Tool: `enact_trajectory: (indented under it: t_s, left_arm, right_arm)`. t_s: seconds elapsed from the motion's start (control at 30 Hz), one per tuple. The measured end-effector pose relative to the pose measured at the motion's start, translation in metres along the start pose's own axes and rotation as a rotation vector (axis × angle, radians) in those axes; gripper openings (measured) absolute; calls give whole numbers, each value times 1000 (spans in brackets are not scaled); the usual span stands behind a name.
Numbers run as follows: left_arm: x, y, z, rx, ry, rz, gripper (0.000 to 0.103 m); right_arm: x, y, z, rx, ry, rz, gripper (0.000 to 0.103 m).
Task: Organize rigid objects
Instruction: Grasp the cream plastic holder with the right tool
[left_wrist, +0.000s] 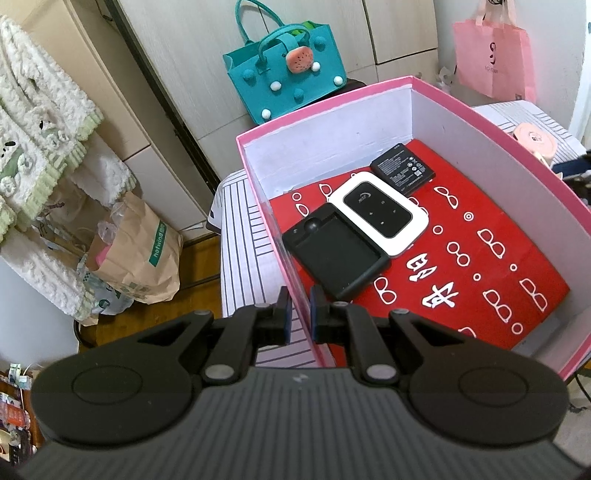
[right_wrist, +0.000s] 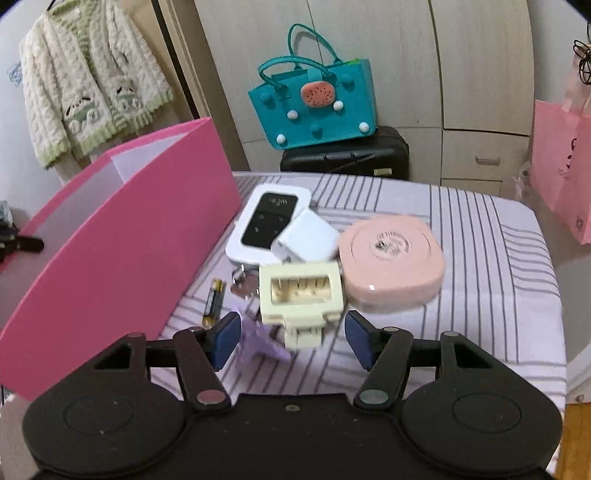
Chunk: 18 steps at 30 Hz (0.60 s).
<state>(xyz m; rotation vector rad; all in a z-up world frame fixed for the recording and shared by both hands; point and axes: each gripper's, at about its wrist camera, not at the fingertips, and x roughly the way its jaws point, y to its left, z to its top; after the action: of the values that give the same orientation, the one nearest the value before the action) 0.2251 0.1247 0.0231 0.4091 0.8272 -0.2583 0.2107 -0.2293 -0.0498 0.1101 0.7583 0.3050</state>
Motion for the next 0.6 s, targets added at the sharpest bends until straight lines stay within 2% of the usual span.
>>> enact_trajectory:
  t_s: [0.2,0.27,0.6]
  left_arm:
    - [1,-2,1,11,4,6,8]
    - [1,-2,0,0,-1,3,8]
    - [9,2,-1,-30,-19,-3,8]
  right_arm:
    - [15,1,10,6,7,3,69]
    - [16,4,9,9,-3,-28,58]
    - [-16,25,21,-30,-27,-47,57]
